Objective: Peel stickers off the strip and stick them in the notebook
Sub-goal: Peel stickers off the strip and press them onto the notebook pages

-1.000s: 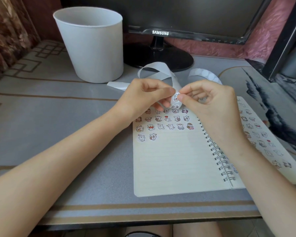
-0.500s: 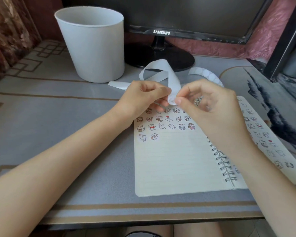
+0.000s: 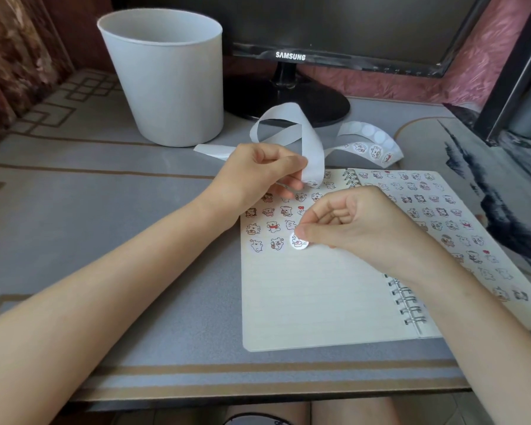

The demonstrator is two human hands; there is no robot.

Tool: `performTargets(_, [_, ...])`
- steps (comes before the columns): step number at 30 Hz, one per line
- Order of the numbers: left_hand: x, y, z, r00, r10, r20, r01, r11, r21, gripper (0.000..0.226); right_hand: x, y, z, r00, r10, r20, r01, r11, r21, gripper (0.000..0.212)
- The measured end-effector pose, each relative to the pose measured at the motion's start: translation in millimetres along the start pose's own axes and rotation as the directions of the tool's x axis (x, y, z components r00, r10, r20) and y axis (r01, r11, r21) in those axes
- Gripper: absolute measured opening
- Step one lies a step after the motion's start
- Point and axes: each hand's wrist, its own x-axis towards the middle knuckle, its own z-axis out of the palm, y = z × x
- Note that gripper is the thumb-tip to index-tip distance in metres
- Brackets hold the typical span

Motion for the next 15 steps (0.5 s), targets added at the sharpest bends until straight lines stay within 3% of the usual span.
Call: performTargets(15, [0.1, -0.2, 0.4, 1.000, -0.007, 0.003, 0.007, 1.000, -0.003, 0.015, -2.0, -1.0, 5.5, 0.999, -0.016, -0.038, 0.014, 0.998, -0.060, 0.008])
